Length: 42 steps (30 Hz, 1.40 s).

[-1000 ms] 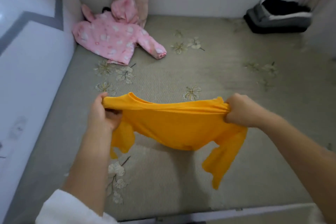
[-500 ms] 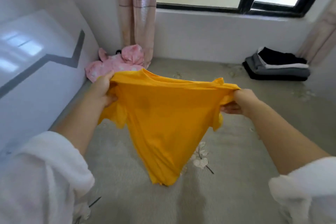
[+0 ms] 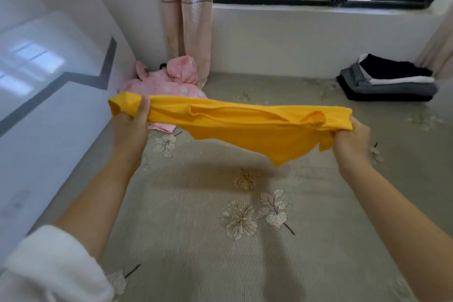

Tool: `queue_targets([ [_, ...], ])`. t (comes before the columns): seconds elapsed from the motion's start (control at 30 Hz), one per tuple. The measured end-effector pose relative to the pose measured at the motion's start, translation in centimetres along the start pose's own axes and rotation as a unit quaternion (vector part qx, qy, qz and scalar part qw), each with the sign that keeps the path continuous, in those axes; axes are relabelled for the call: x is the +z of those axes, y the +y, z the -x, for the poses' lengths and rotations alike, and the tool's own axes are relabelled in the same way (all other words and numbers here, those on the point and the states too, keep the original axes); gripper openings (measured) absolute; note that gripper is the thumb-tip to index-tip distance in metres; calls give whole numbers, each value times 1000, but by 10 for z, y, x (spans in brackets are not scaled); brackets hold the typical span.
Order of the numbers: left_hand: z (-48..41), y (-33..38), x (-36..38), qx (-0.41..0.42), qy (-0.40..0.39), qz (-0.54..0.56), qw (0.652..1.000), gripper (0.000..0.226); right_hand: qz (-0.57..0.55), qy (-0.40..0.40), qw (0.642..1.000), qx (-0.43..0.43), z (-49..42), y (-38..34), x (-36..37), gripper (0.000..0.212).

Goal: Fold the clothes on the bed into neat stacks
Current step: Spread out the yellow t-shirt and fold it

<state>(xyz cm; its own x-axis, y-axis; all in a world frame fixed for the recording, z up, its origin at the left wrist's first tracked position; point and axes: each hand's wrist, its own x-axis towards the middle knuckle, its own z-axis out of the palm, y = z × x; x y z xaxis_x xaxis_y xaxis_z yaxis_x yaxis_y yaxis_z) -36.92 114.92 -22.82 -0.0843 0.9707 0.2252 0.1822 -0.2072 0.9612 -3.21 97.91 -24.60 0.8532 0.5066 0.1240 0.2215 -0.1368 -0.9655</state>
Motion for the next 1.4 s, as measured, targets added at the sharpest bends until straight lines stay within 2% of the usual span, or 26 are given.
queue_targets([
  [0.07, 23, -29, -9, -19, -6, -2, 1000, 22, 41, -21, 999, -26, 21, 25, -6, 22],
  [0.13, 47, -65, -19, -63, -23, -6, 998, 24, 65, -46, 996, -36, 45, 52, -12, 32],
  [0.27, 101, -146, -38, -178, -61, -55, 981, 51, 150, -119, 981, -30, 88, 112, -19, 43],
  [0.37, 139, -201, -45, -254, -95, -115, 956, 55, 228, -178, 957, -1, 117, 171, -24, 38],
  [0.43, 162, -235, -49, -312, -120, -165, 928, 56, 312, -211, 925, 52, 134, 210, -26, 43],
  [0.53, 192, -279, -53, -433, -144, -179, 872, 63, 404, -257, 872, 106, 164, 256, -32, 50],
  [0.6, 213, -300, -54, -522, -140, -132, 831, 57, 447, -303, 834, 114, 184, 282, -38, 52],
  [0.67, 234, -314, -56, -589, -127, -81, 794, 42, 483, -349, 794, 115, 204, 306, -48, 51],
  [0.73, 255, -326, -61, -627, -119, -75, 766, 35, 521, -381, 755, 115, 224, 326, -58, 49],
  [0.83, 280, -343, -72, -662, -109, -91, 736, 38, 599, -430, 666, 113, 253, 347, -72, 49],
  [0.9, 288, -351, -76, -667, -99, -118, 729, 38, 600, -462, 638, 139, 262, 354, -78, 47],
  [0.93, 290, -355, -77, -651, -86, -163, 736, 42, 588, -468, 641, 157, 264, 356, -80, 46],
  [0.97, 290, -358, -76, -620, -74, -235, 745, 46, 570, -460, 658, 177, 264, 356, -82, 45],
  [1.03, 285, -355, -67, -524, -70, -378, 760, 53, 516, -385, 736, 209, 258, 355, -83, 40],
  [1.07, 283, -348, -57, -474, -78, -406, 777, 56, 483, -327, 783, 216, 253, 353, -83, 36],
  [1.1, 281, -342, -43, -430, -92, -408, 800, 58, 451, -266, 823, 221, 247, 352, -81, 32],
  [1.17, 284, -334, -9, -333, -147, -404, 839, 59, 400, -155, 869, 245, 230, 353, -78, 25],
  [1.27, 309, -329, 49, -169, -286, -392, 858, 53, 341, -42, 887, 308, 201, 368, -72, 26],
  [1.33, 339, -329, 84, -80, -379, -371, 844, 52, 301, -10, 888, 348, 186, 385, -68, 39],
  [1.4, 373, -334, 112, -17, -451, -346, 823, 56, 262, 0, 899, 352, 174, 400, -65, 53],
])
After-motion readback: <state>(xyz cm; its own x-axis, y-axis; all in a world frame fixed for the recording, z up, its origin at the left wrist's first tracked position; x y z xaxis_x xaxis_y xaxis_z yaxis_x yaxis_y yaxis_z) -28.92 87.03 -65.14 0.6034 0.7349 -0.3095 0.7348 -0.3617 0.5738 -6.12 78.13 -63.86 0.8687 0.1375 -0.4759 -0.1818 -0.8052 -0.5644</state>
